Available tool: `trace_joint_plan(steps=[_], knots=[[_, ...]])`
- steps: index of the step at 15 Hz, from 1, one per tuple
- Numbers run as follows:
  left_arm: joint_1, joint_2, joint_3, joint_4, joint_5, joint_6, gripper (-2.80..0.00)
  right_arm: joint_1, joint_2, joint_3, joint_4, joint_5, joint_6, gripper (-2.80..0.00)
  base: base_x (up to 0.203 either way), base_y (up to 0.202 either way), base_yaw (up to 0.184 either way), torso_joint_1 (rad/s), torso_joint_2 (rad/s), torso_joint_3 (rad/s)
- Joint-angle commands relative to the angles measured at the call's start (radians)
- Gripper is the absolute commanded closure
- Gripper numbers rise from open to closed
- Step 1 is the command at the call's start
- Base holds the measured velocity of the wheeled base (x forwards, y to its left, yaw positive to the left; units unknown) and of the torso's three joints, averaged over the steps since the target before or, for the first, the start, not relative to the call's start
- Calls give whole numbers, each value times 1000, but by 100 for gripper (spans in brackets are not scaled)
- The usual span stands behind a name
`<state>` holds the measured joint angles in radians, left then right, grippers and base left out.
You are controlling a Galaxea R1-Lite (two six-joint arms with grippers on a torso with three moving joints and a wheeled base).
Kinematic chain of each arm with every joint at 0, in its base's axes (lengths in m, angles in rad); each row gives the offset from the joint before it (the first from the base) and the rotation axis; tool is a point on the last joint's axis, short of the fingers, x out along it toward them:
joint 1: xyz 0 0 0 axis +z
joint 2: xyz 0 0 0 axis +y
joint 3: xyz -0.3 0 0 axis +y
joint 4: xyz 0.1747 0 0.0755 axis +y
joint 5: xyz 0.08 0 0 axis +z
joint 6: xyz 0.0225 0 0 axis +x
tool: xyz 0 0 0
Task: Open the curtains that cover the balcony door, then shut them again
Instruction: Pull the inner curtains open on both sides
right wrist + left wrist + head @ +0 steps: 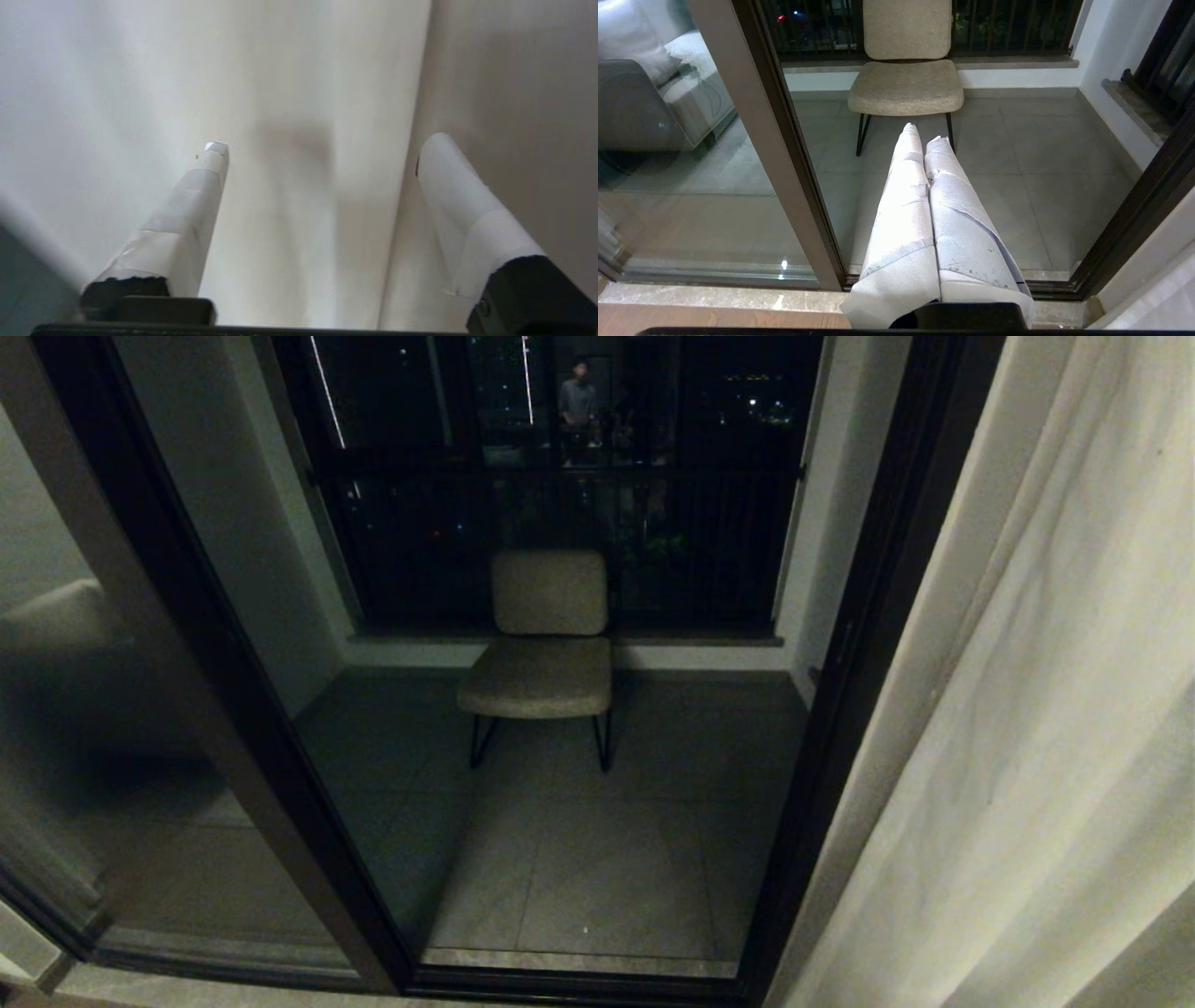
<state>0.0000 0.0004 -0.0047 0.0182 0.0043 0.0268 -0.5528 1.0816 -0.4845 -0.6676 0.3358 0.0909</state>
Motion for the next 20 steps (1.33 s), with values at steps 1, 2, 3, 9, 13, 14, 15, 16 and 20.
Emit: trace_joint_plan(steps=[1,2,3,9,13,14,15,16,20], knots=[[0,0,0,0,0,1,0,0,-169,119,19,9,-2,-280,0,0,0,0,0,0],[0,0,0,0,0,1,0,0,-231,161,50,14,-10,-280,0,0,0,0,0,0],[0,0,0,0,0,1,0,0,-292,194,86,22,-17,-280,0,0,0,0,0,0],[0,0,2,-7,0,1,0,1,-789,303,492,47,-70,0,0,0,0,0,0,0],[0,0,2,-7,0,1,0,2,-792,337,563,52,-92,0,0,0,0,0,0,0],[0,0,2,-7,0,1,0,2,-792,337,563,52,-92,0,0,0,0,0,0,0],[0,0,2,-7,0,1,0,2,-792,339,563,54,-94,0,0,0,0,0,0,0],[0,0,2,-7,0,1,0,2,-792,343,565,54,-95,0,0,0,0,0,0,0],[0,0,3,-7,0,1,0,2,-792,397,537,57,-145,0,0,0,0,0,0,0]])
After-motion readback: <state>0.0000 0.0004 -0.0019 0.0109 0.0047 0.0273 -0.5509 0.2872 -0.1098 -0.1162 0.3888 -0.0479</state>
